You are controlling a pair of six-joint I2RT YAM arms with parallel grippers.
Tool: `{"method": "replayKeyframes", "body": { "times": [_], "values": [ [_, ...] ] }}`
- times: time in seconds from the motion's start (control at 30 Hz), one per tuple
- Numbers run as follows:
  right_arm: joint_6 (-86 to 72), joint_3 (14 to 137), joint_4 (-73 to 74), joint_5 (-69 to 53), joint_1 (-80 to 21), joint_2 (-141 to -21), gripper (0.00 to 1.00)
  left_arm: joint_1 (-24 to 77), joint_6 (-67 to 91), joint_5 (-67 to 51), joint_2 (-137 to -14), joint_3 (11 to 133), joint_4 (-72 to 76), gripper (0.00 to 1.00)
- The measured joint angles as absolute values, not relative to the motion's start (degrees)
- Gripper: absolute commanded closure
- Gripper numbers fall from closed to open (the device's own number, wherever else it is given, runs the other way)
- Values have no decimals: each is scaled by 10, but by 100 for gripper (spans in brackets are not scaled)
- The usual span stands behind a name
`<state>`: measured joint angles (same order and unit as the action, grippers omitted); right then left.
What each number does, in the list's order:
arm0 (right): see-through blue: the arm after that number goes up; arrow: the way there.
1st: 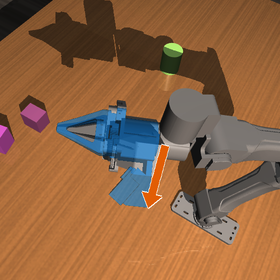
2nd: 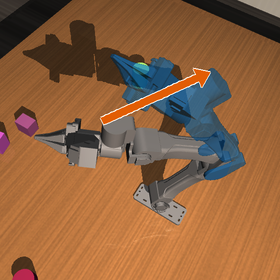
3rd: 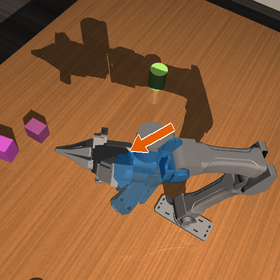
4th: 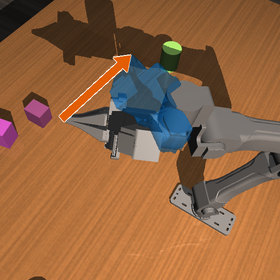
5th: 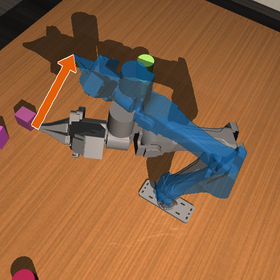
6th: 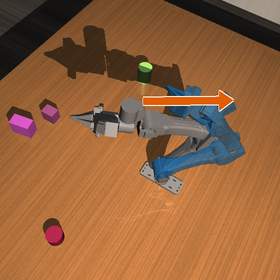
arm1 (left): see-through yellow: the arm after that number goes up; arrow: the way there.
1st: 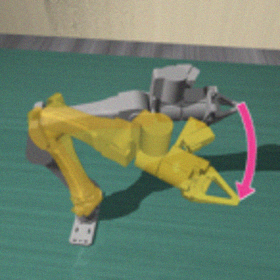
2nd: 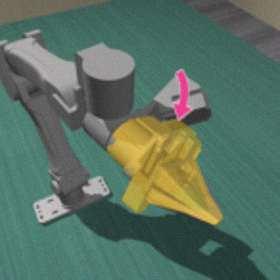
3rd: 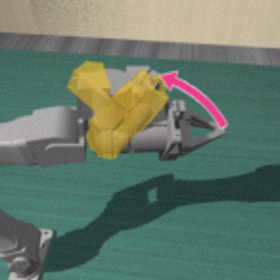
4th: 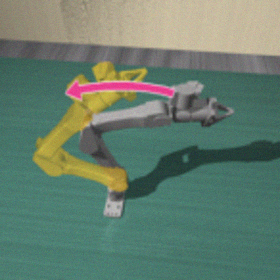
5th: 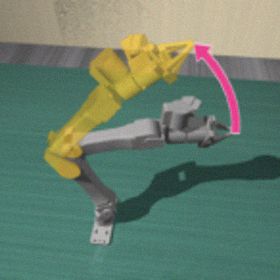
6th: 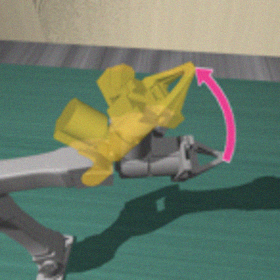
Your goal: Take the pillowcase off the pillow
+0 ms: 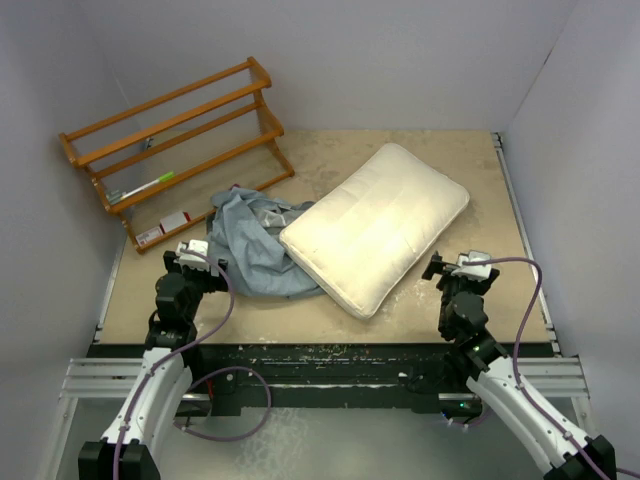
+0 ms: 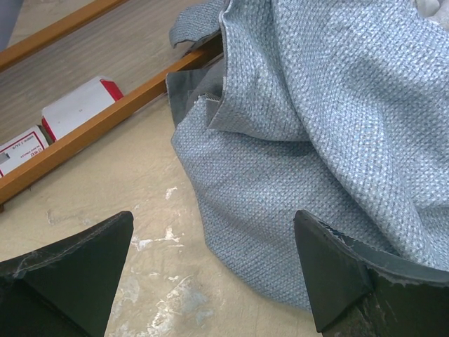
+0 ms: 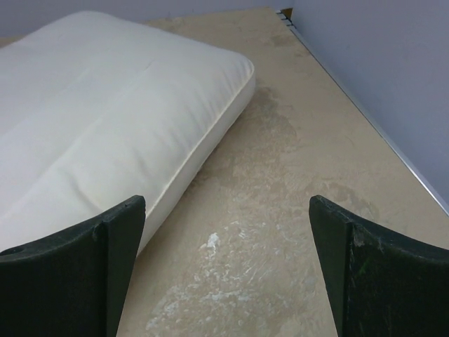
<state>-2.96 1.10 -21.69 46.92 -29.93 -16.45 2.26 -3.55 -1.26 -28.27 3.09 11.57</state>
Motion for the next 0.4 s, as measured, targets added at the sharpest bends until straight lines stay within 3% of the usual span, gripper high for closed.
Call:
{"method": "replayKeyframes", "body": {
  "times": [0.2, 0.4],
  "values": [
    [-22, 11, -203, 465, -299, -84, 0, 23, -36, -13, -283, 31, 116, 1],
    [-9, 11, -199, 438, -298, -93, 0, 23, -36, -12, -288, 31, 116, 1]
  ]
}}
